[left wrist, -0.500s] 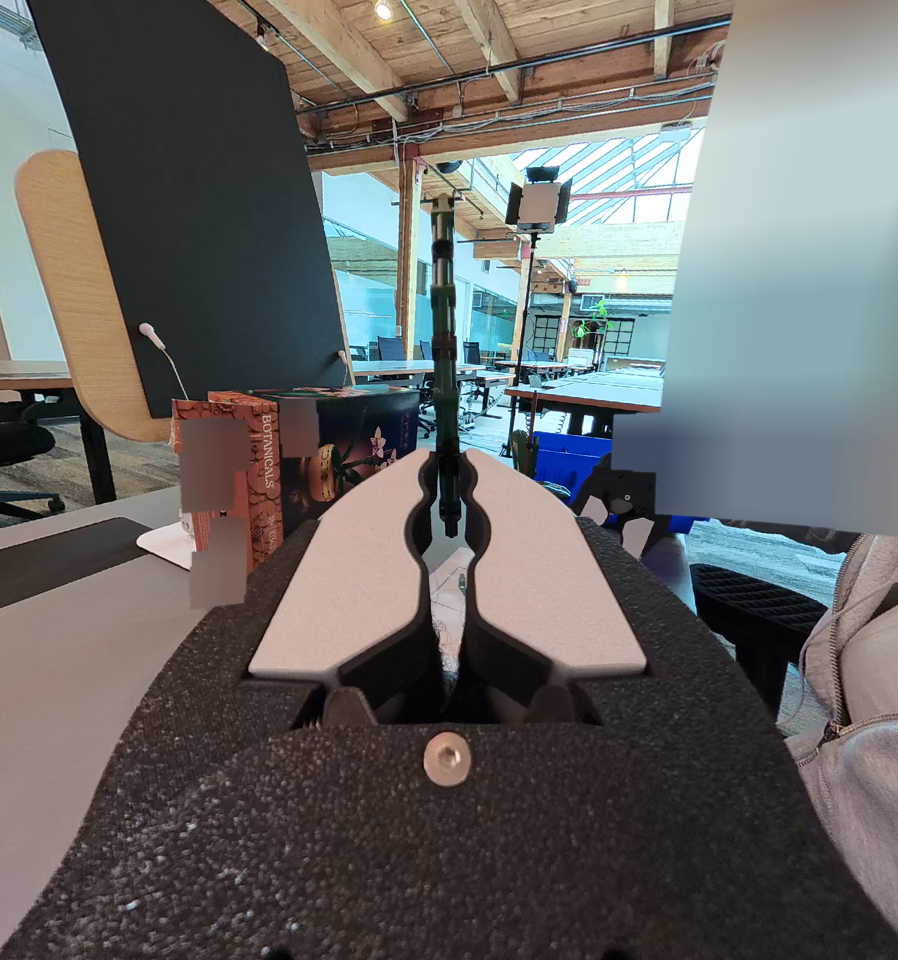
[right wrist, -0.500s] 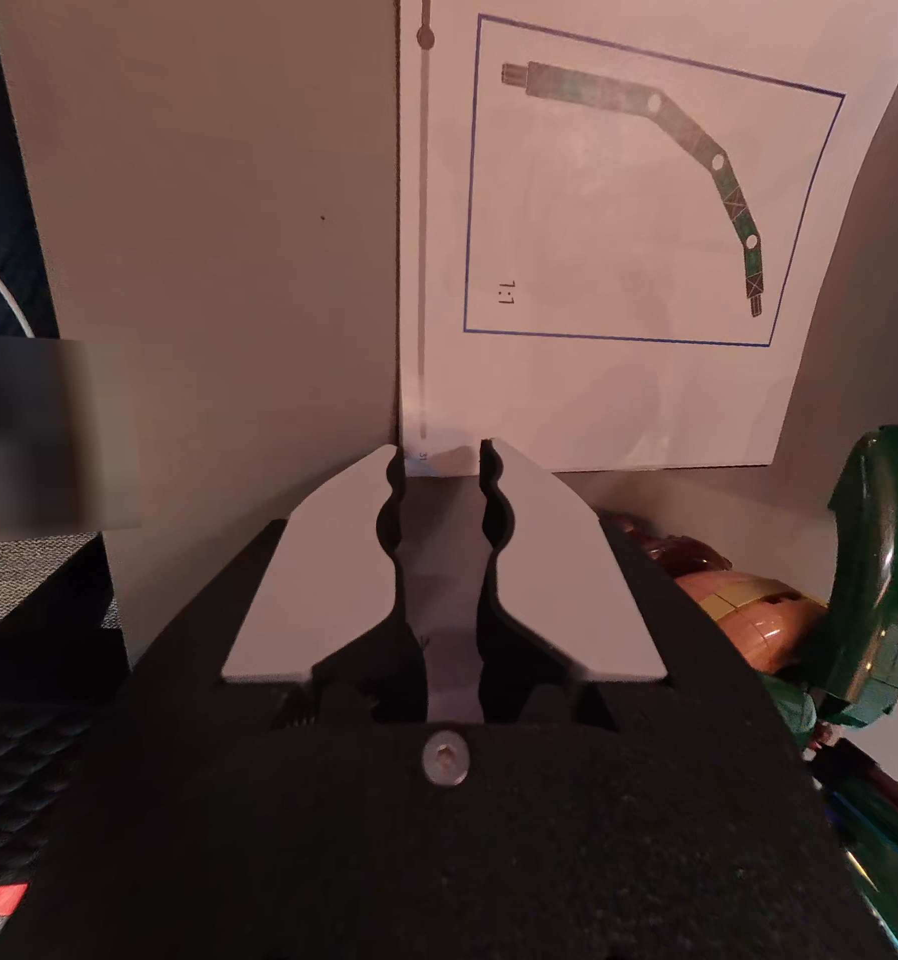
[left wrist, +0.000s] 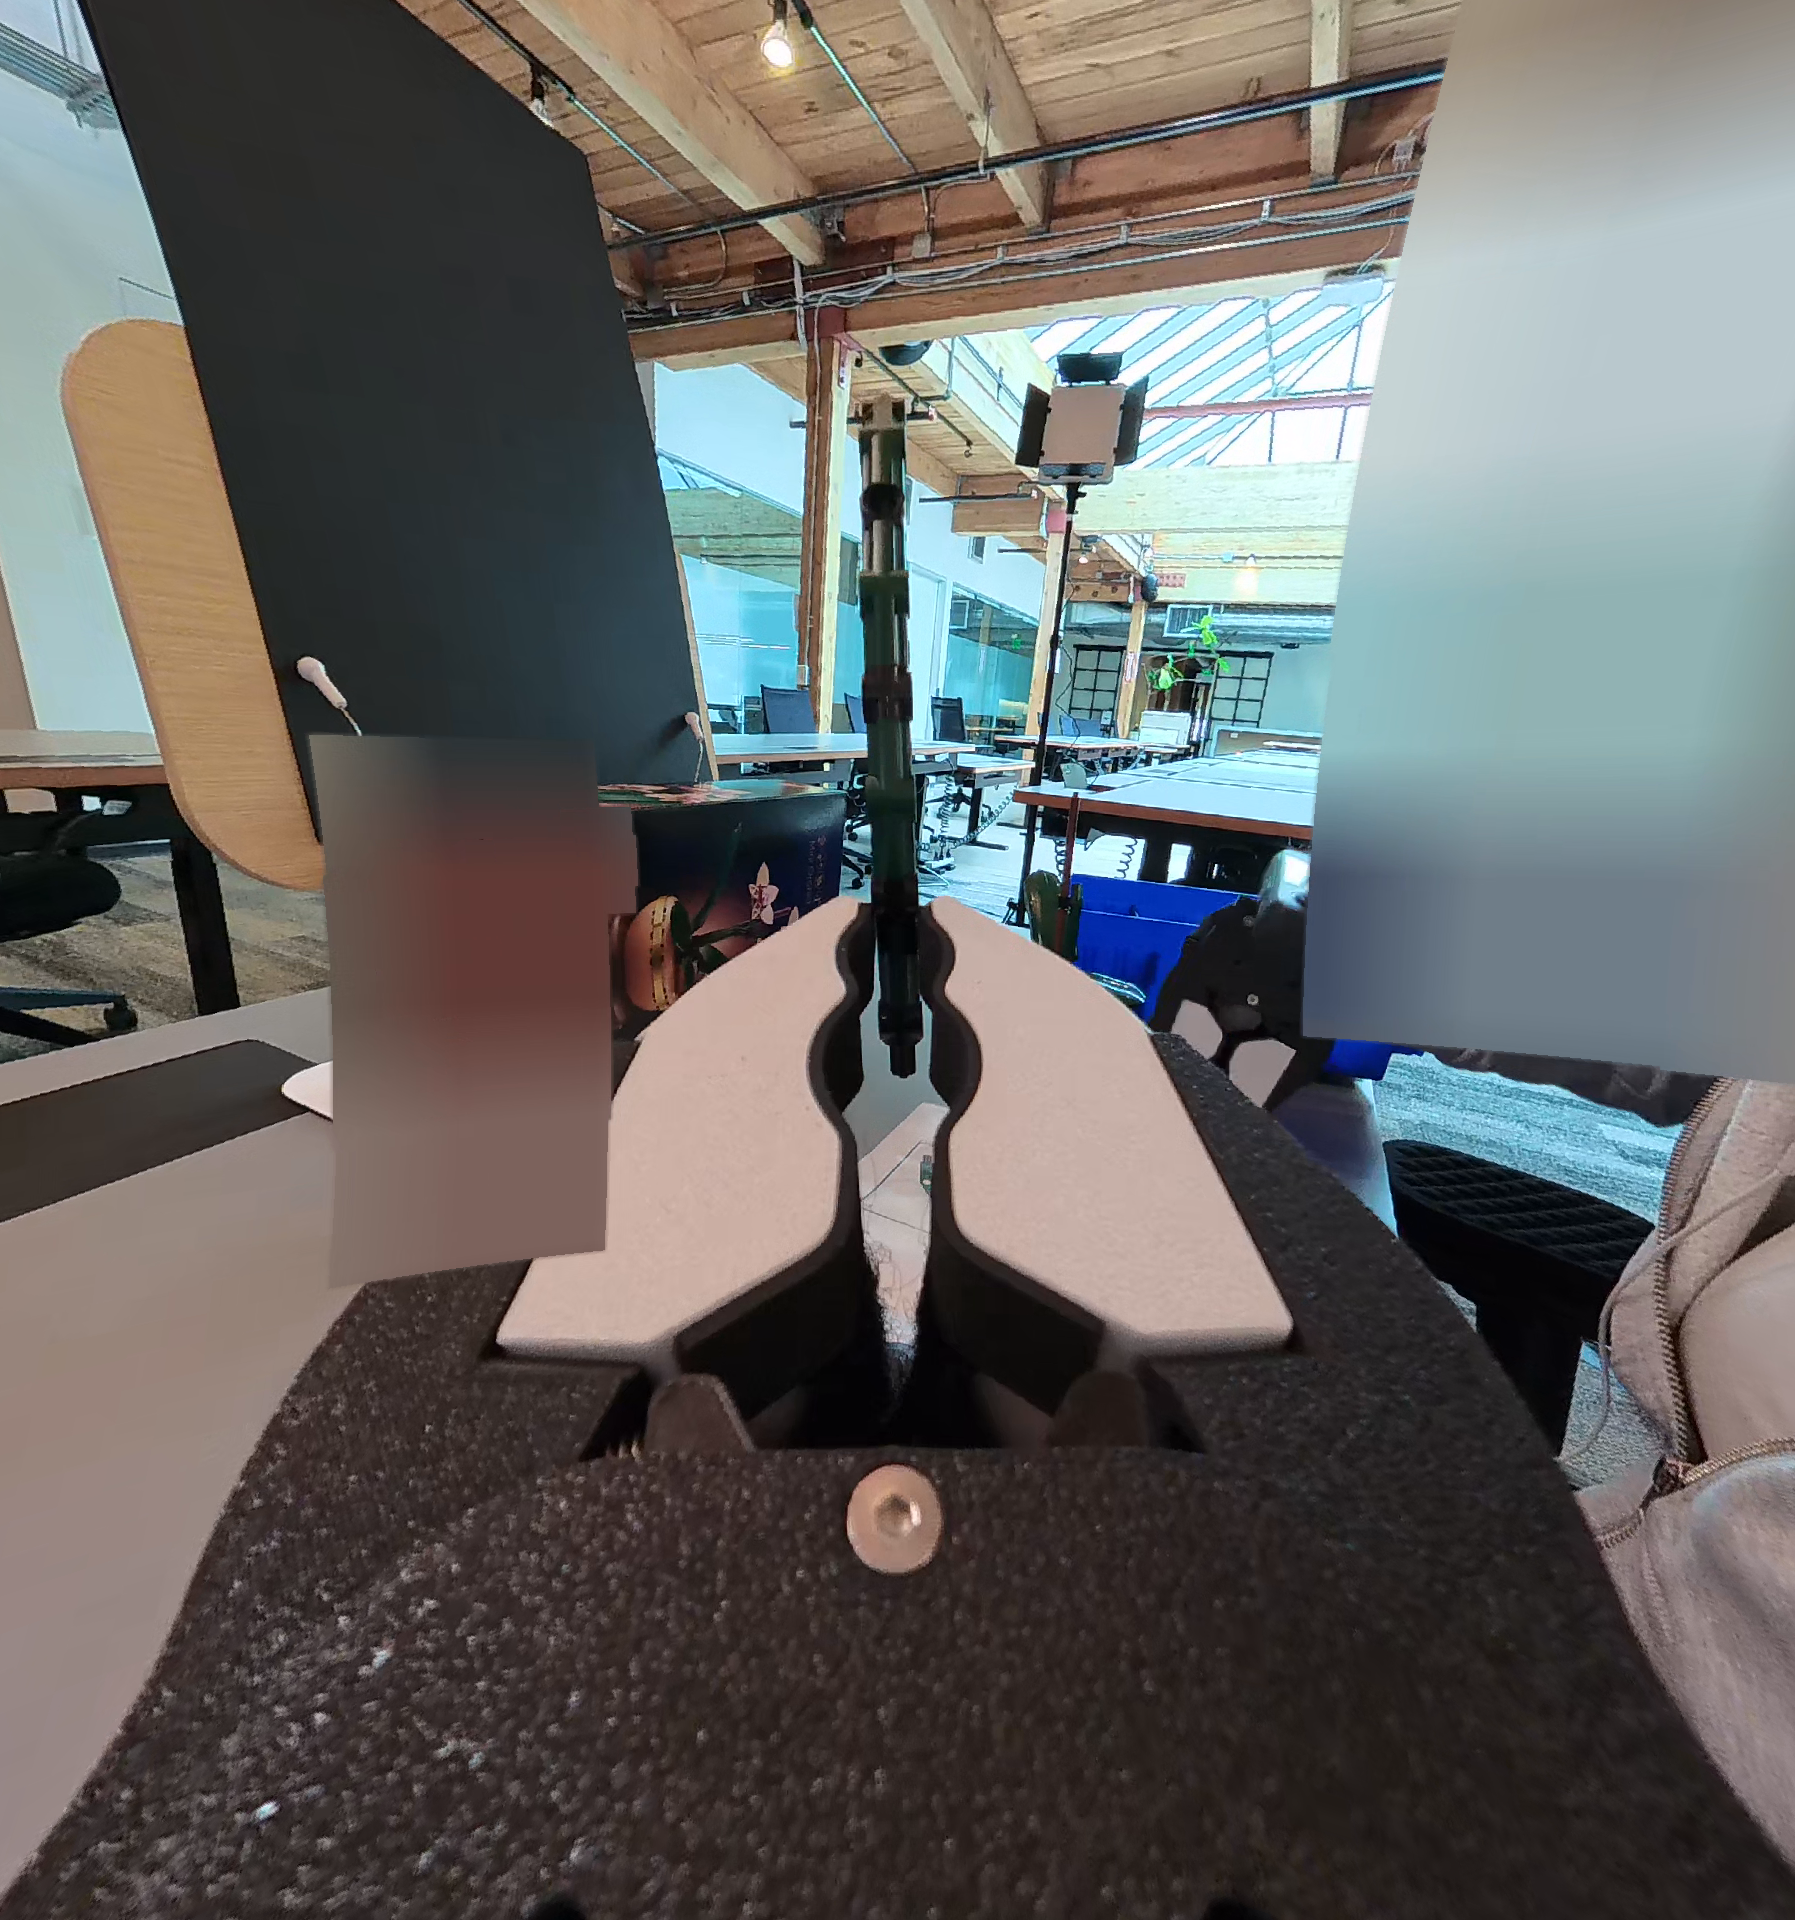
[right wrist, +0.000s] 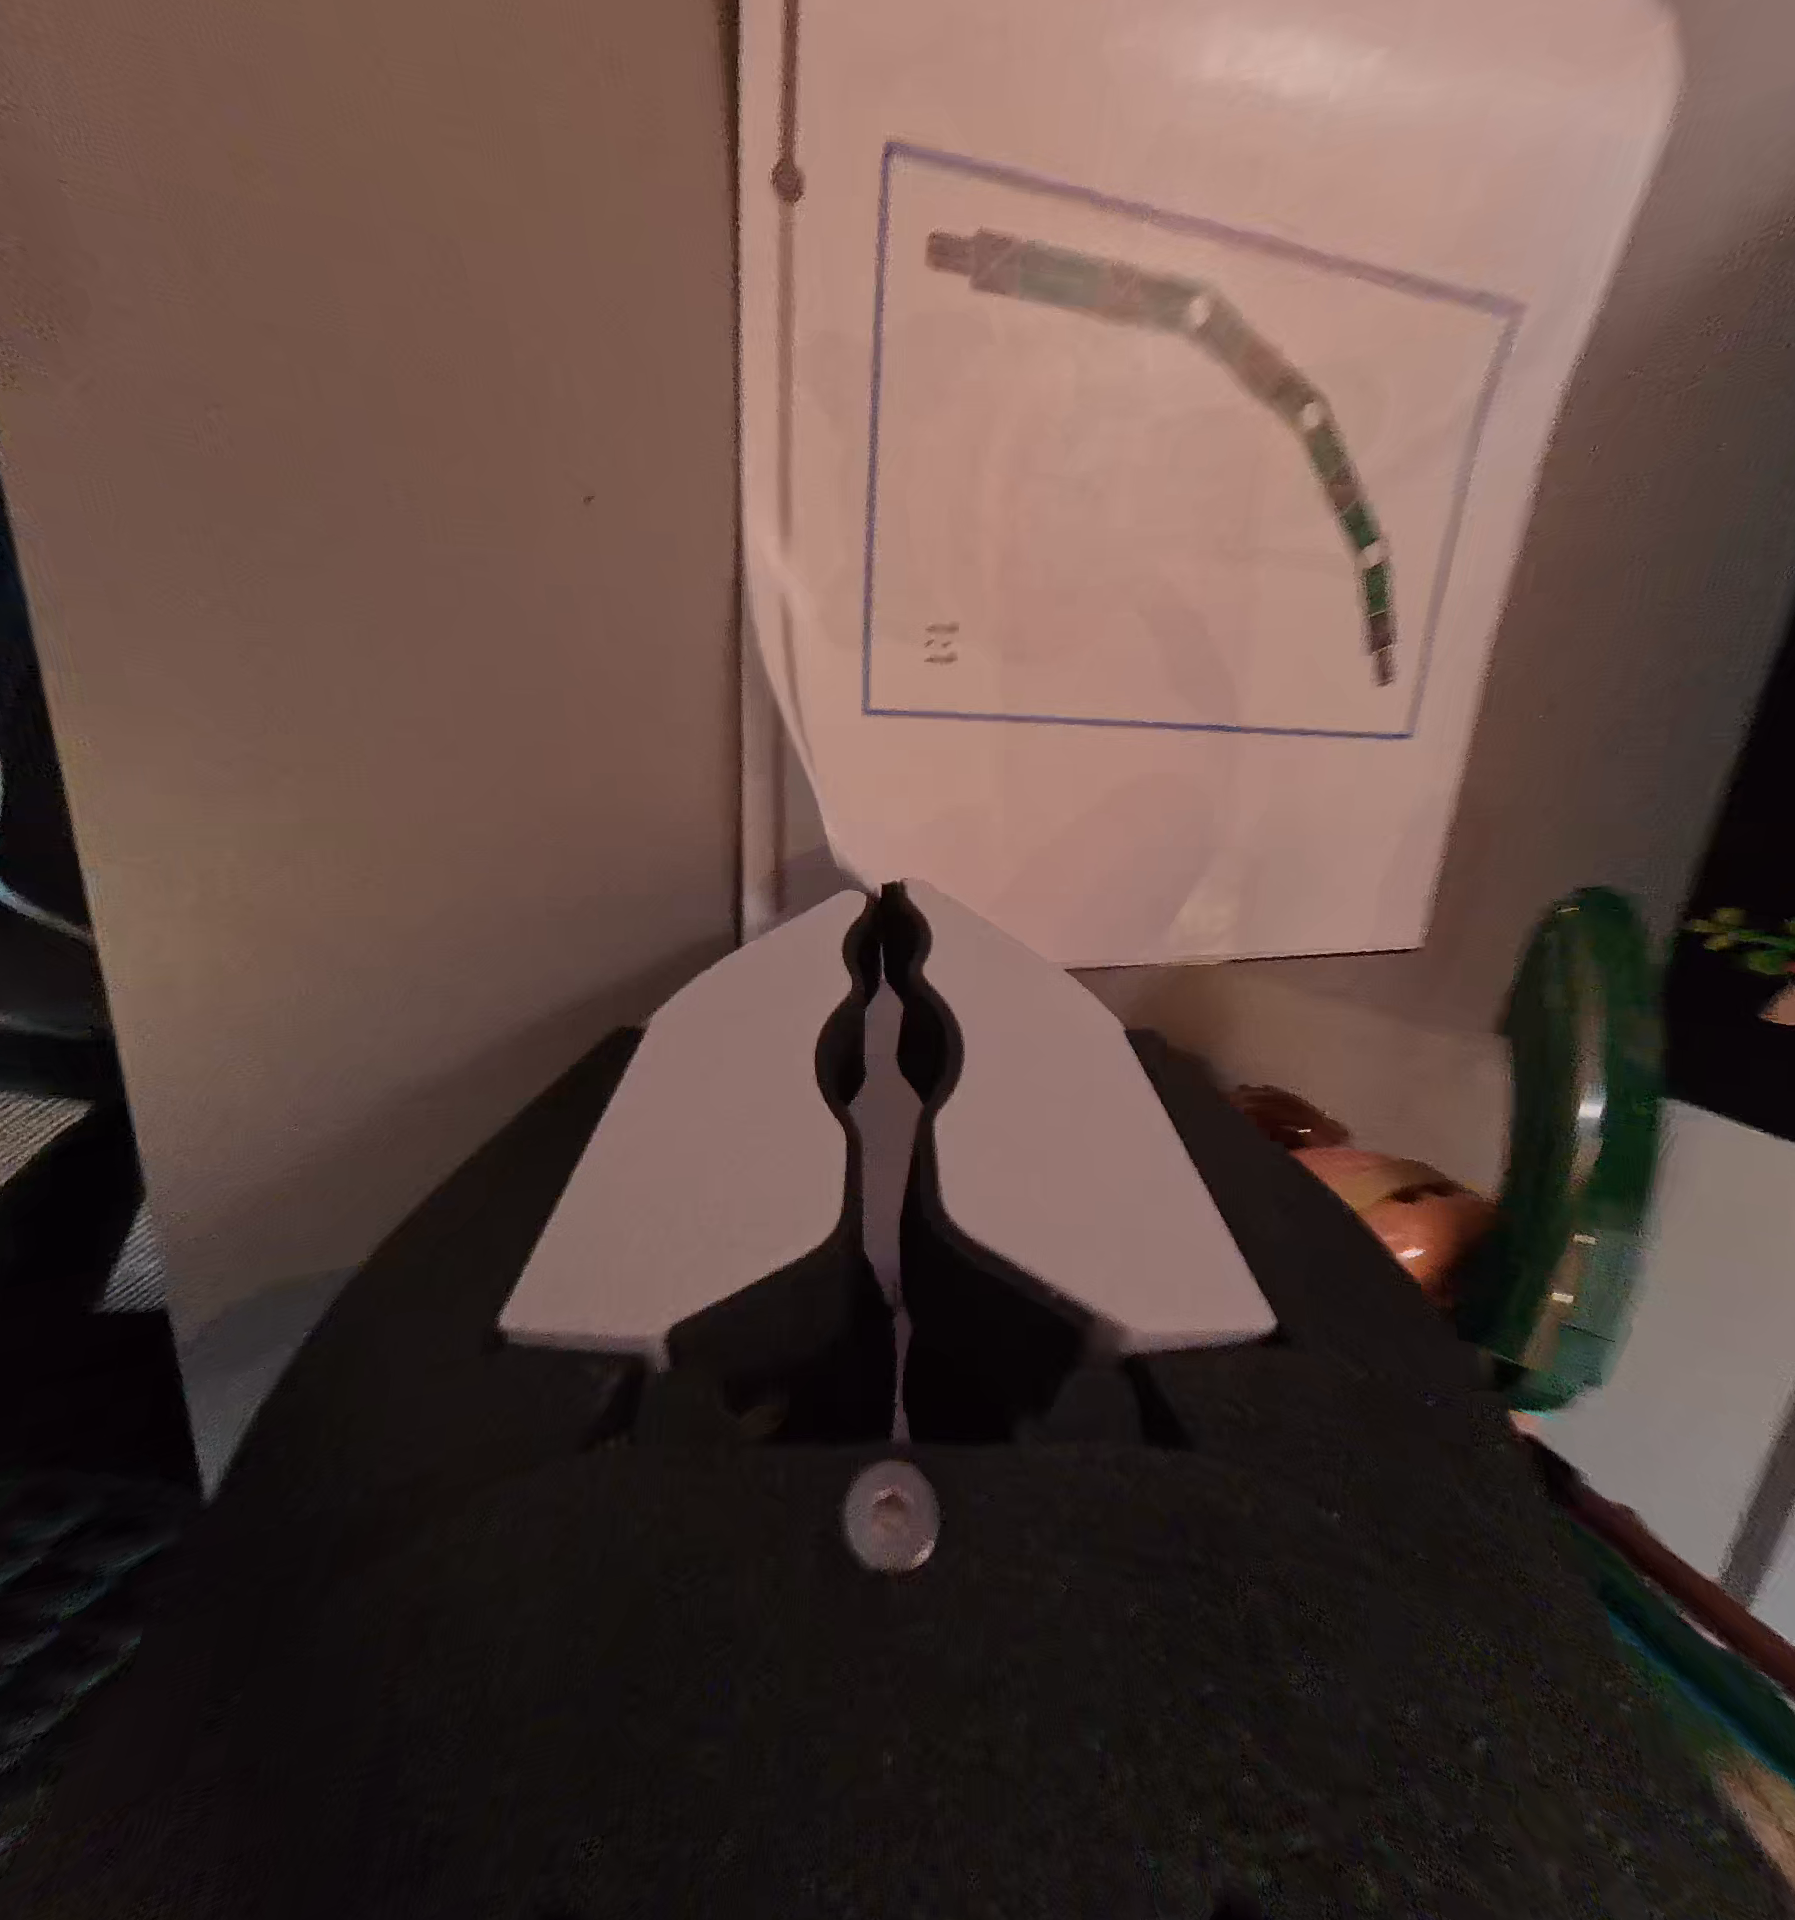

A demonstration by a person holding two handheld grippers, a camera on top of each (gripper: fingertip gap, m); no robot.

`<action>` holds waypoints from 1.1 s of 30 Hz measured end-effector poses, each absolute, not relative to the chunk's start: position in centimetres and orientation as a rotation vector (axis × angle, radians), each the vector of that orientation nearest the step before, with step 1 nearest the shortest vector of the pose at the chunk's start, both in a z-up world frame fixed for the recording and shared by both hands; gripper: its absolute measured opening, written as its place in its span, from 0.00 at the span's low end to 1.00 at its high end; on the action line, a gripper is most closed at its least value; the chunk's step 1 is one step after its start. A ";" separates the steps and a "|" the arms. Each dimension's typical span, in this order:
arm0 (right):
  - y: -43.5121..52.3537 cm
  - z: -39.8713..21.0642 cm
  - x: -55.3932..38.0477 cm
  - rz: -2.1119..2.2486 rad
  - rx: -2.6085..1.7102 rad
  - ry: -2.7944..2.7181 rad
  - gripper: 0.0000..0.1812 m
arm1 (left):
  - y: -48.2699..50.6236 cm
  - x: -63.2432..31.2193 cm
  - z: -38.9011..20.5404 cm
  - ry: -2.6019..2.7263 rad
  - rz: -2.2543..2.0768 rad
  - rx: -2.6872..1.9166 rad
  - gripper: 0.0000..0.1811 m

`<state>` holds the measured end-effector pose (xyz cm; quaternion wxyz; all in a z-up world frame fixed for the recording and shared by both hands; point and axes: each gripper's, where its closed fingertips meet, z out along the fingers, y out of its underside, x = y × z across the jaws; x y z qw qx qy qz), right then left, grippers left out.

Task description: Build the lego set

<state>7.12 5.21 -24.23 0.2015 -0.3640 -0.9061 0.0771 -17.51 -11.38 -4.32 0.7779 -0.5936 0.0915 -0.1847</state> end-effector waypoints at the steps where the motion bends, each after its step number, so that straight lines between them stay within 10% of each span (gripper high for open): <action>1: 5.0 -23.5 6.5 0.218 -0.989 -2.489 0.00 | -11.4 -17.6 -4.3 0.197 -0.398 -1.284 0.04; 18: -12.1 -14.6 -16.6 0.950 -0.506 -1.905 0.00 | -13.4 -19.7 -4.0 0.136 -0.324 -1.275 0.04; 23: -13.1 -12.0 -15.5 1.292 -0.554 -1.738 0.26 | -14.7 -21.8 -4.0 0.067 -0.301 -1.243 0.03; 27: -7.3 -11.3 -12.1 1.316 -0.753 -1.669 0.03 | -14.8 -22.5 -4.1 0.037 -0.305 -1.234 0.03; 33: -6.0 -22.6 -8.3 0.982 -1.014 -2.284 0.02 | -13.3 -21.7 -4.8 0.055 -0.313 -1.282 0.04</action>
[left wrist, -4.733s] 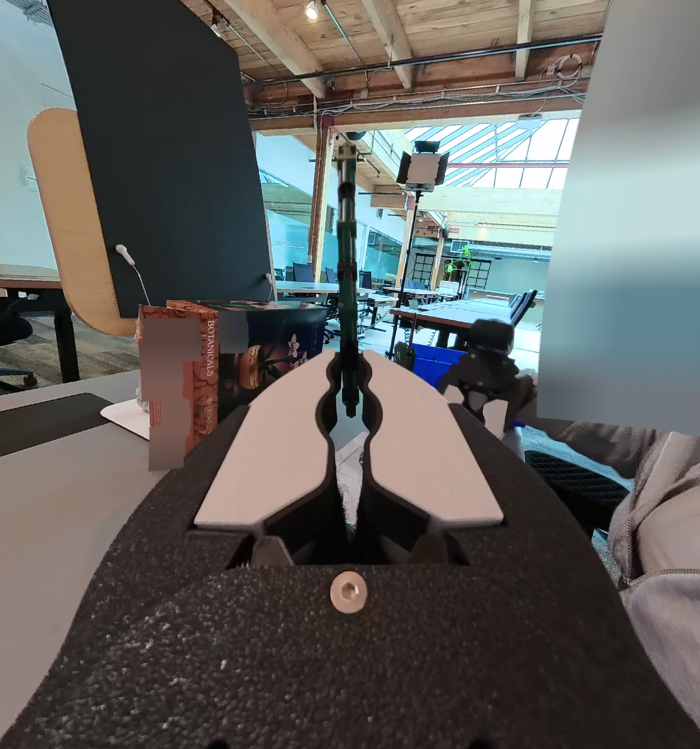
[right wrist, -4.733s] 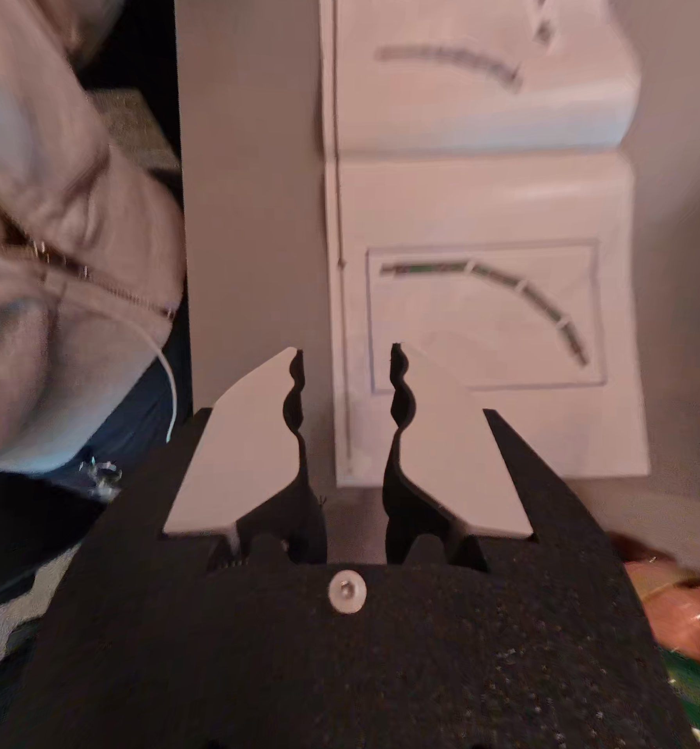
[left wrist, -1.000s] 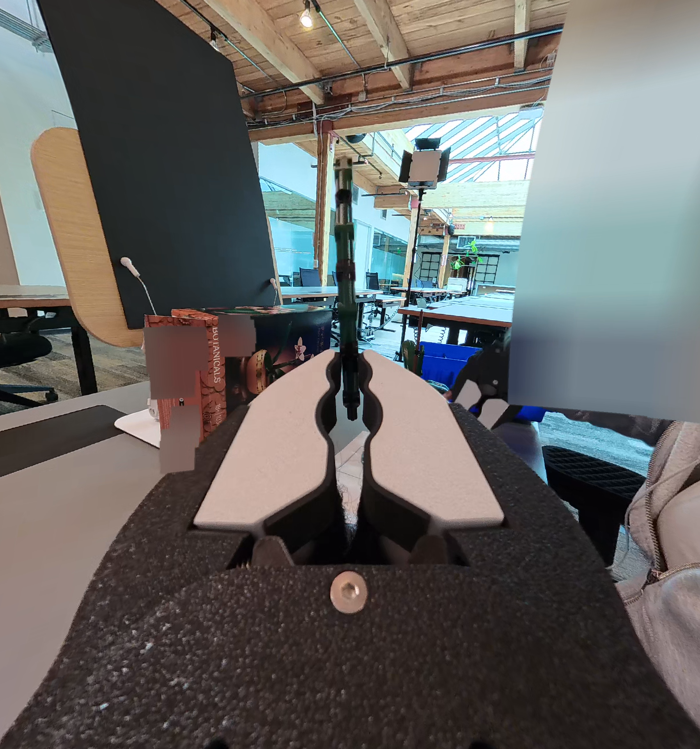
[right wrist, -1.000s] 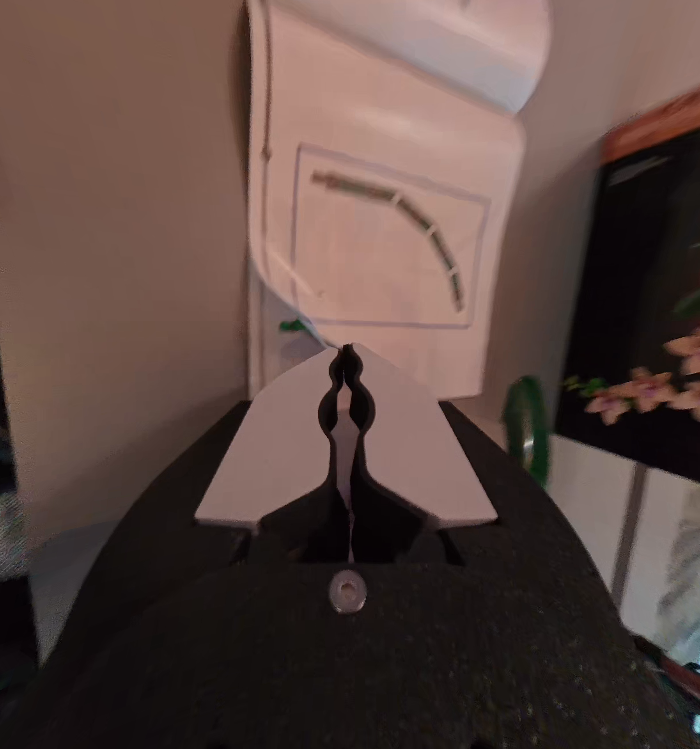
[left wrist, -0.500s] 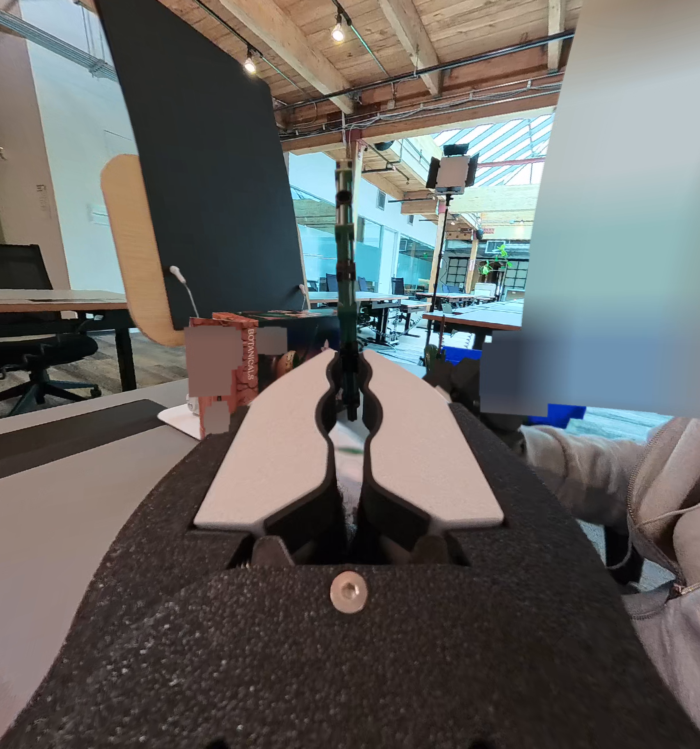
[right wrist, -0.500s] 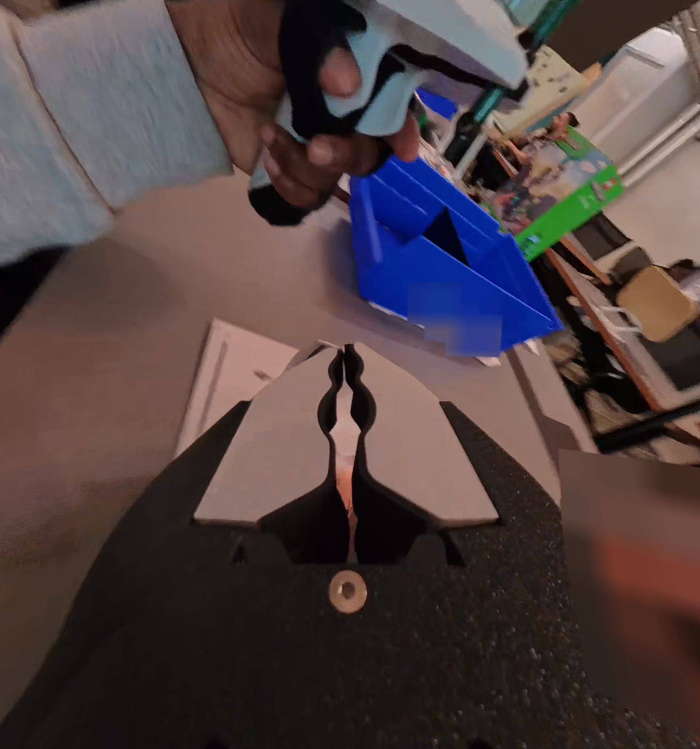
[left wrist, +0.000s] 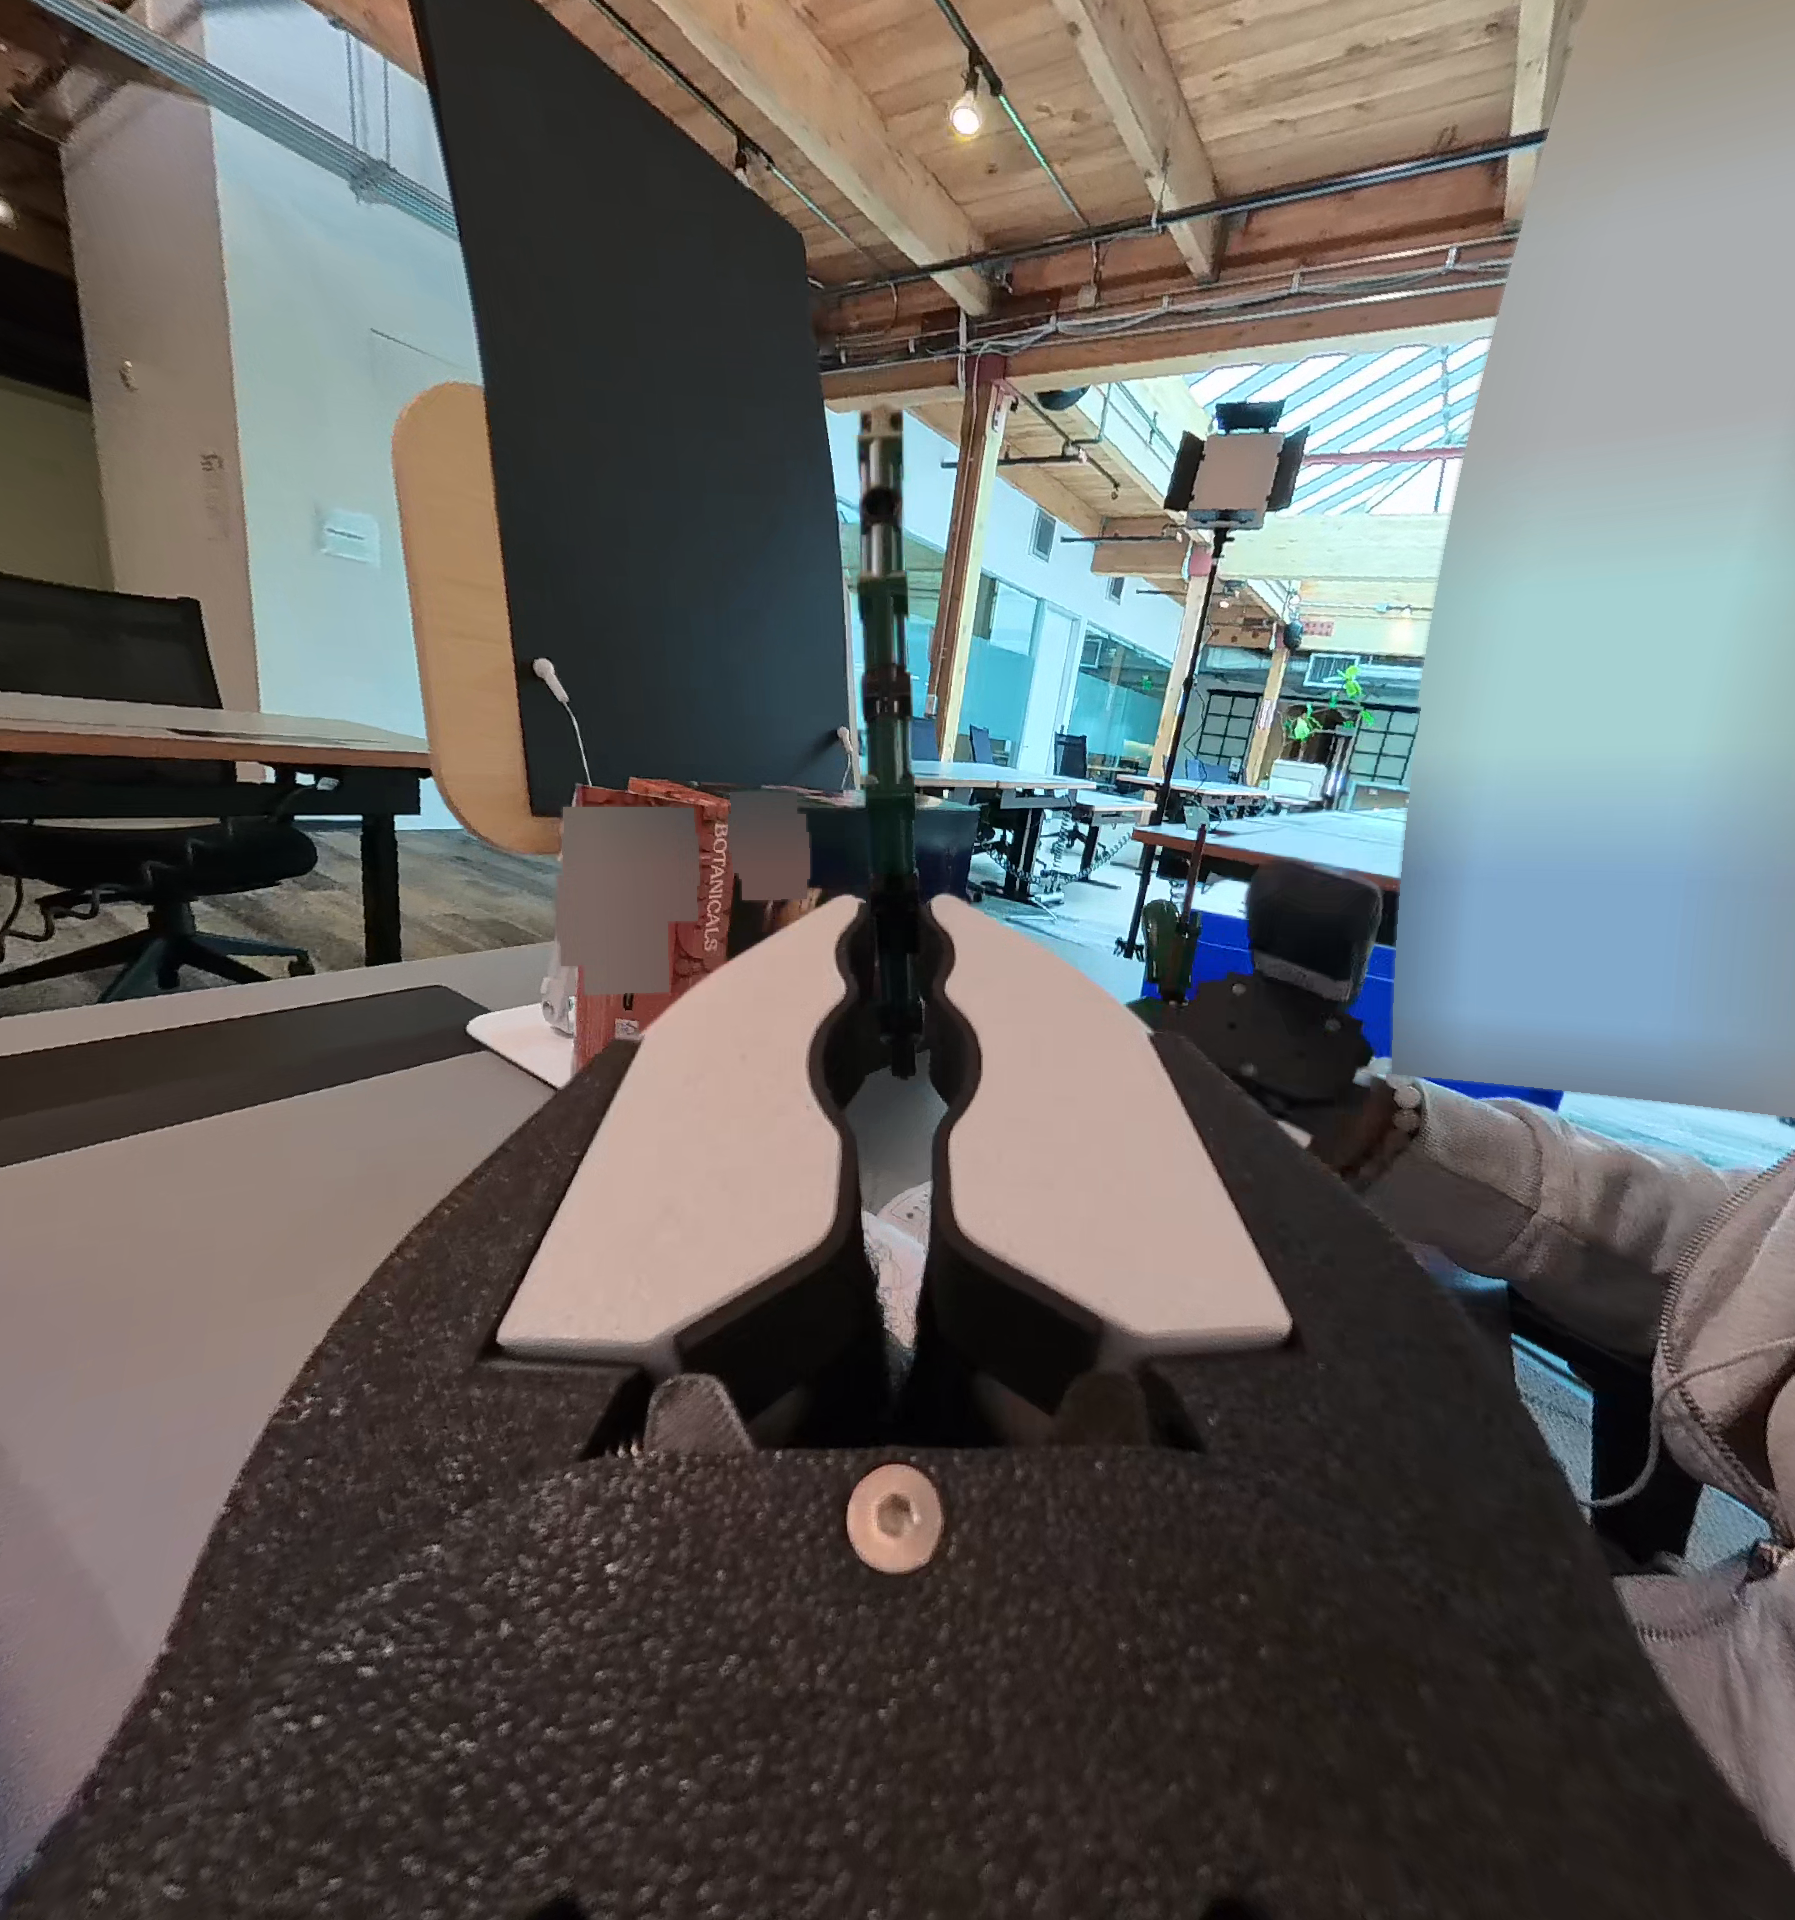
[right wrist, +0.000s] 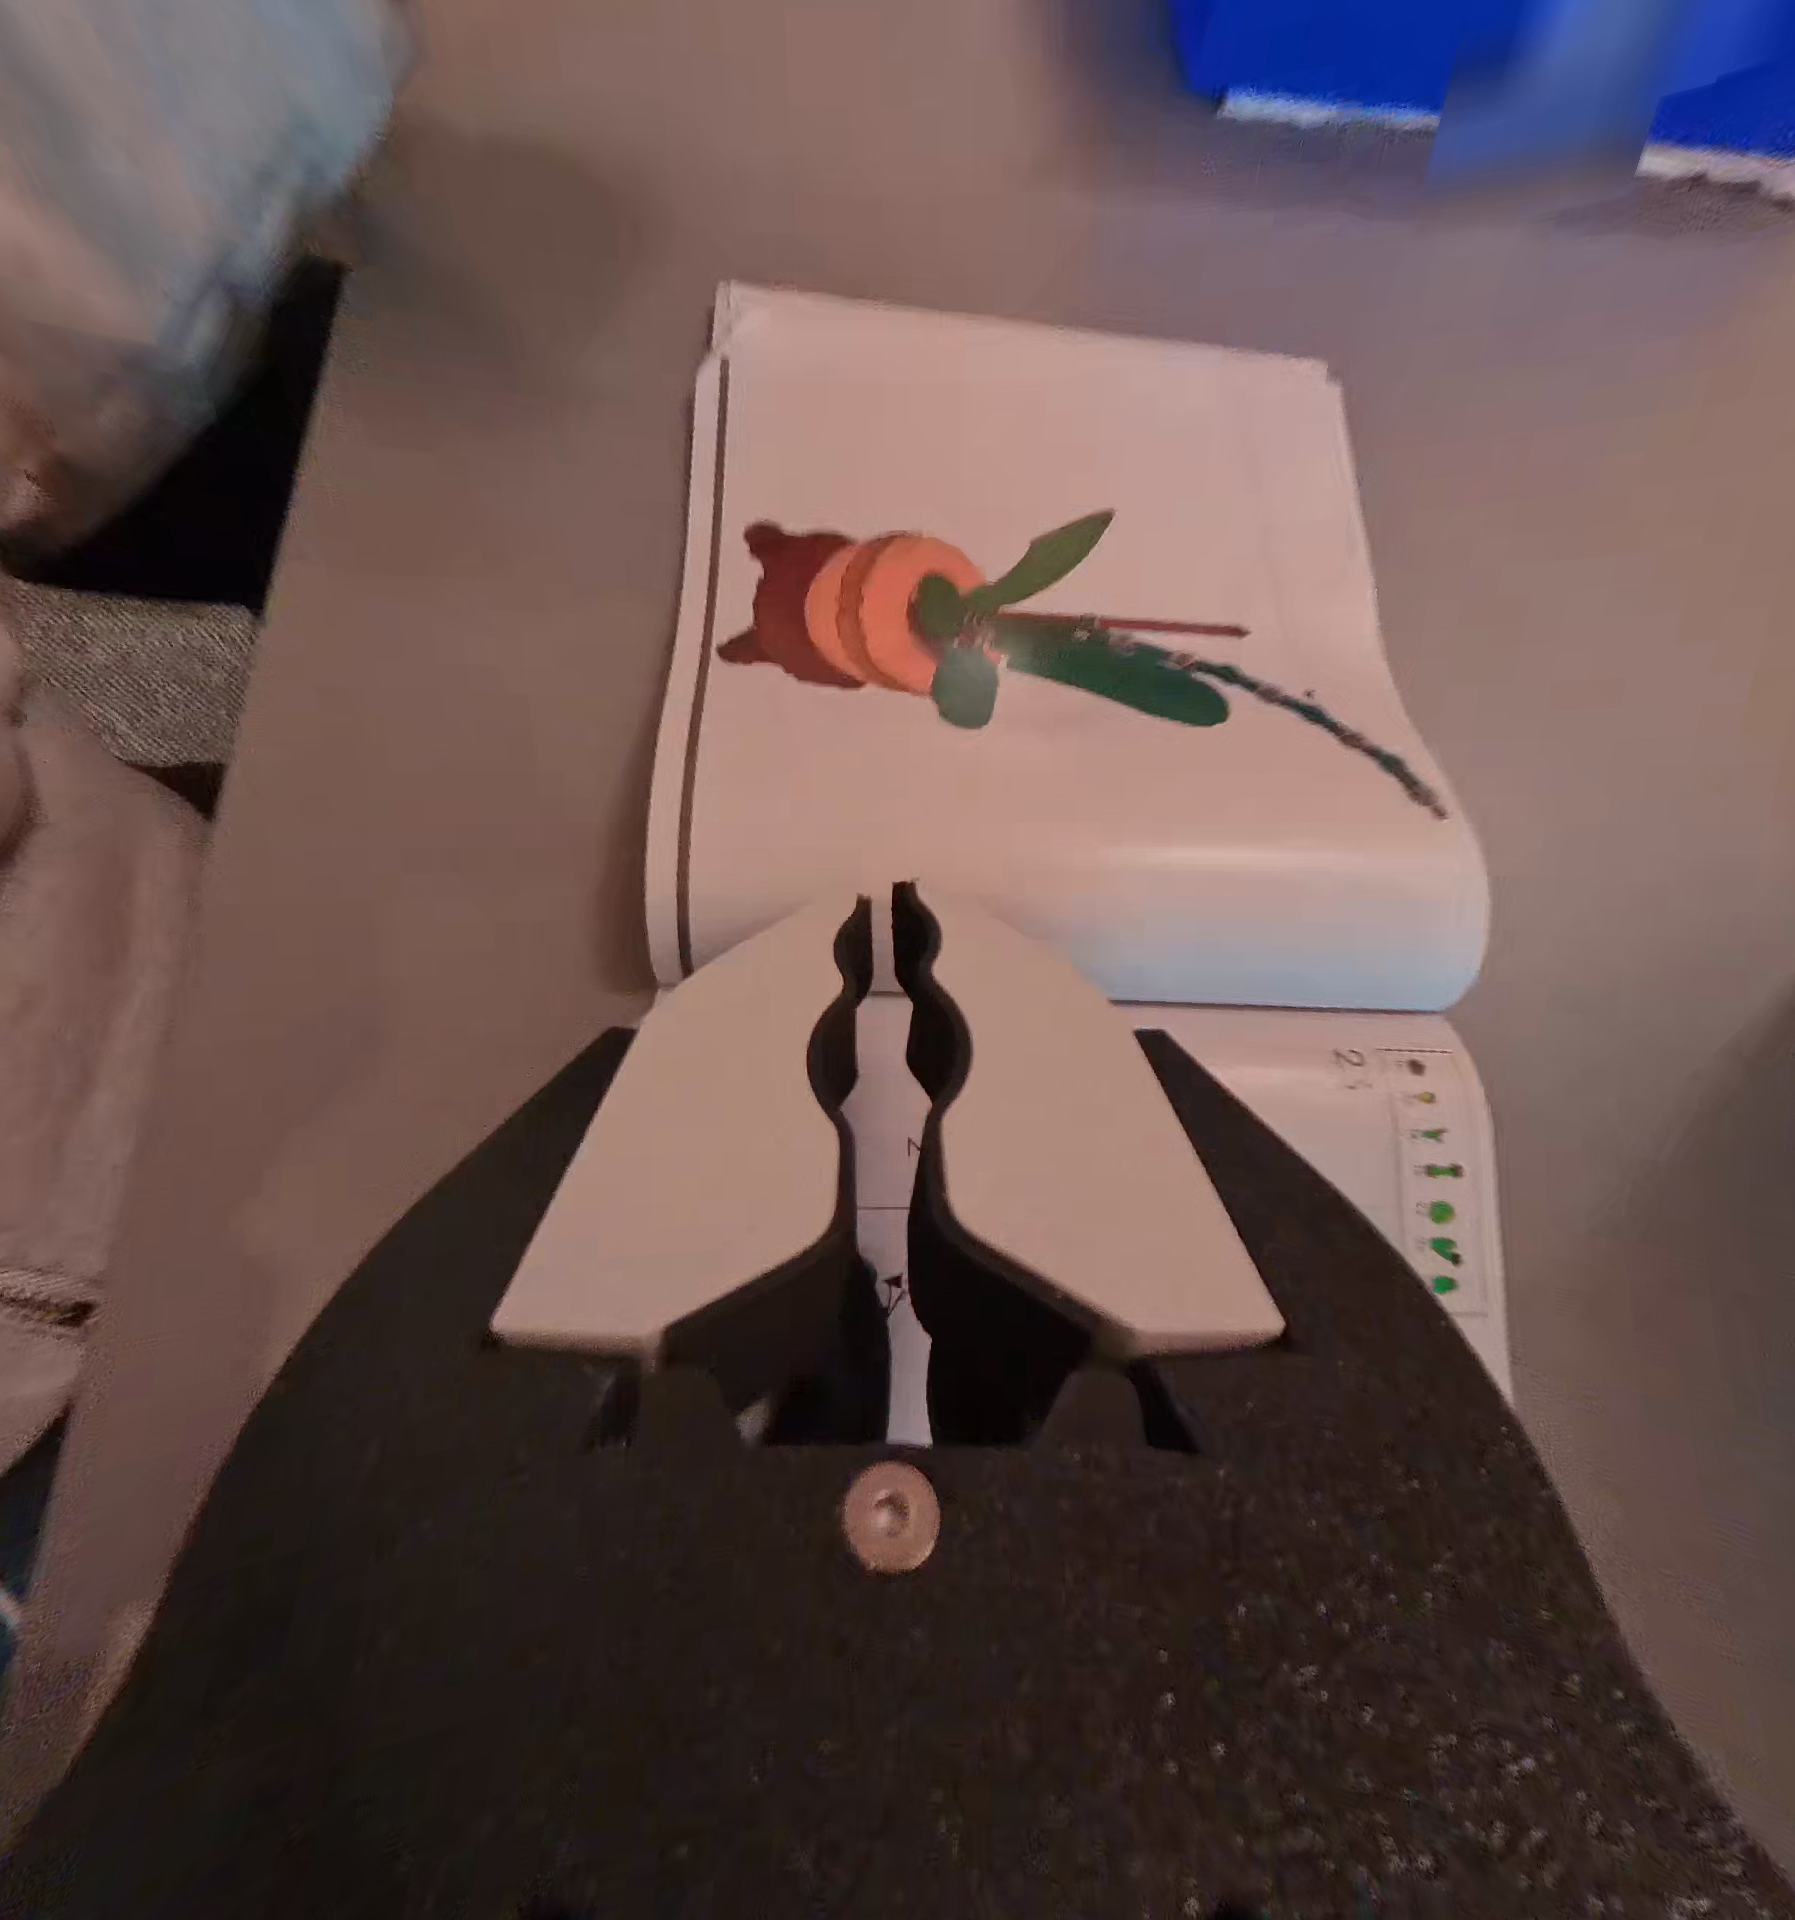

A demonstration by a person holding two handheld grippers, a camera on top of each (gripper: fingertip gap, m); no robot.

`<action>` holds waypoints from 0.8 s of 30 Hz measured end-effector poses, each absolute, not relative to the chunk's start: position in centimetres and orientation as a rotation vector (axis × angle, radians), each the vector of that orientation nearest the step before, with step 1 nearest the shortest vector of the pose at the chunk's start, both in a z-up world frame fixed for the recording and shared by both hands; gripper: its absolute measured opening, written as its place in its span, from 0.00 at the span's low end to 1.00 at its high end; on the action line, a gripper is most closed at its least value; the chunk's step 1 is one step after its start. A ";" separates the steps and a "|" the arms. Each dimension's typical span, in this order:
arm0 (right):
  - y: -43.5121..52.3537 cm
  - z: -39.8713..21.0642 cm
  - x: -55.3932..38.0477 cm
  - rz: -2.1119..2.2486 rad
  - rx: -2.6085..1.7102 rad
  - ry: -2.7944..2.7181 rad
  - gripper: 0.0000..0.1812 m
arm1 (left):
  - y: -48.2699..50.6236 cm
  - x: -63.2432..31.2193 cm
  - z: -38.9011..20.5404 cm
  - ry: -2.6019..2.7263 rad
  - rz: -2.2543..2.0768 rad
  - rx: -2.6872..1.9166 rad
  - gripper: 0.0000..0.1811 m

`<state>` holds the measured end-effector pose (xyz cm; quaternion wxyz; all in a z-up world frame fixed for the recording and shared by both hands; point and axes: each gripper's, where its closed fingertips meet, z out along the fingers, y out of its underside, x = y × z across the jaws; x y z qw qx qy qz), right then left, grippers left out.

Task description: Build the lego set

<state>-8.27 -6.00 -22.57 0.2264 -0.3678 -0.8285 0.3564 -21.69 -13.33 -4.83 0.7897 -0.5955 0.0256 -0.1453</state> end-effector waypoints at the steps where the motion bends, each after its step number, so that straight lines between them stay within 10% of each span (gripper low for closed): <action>1: -6.2 -23.3 -8.4 0.962 -0.999 -2.300 0.02 | -13.1 -21.5 -5.0 0.060 -0.312 -1.293 0.04; 24: -8.1 -24.9 -9.0 1.009 -0.776 -2.343 0.04 | -7.4 -24.0 -11.2 -0.071 -0.204 -1.458 0.03</action>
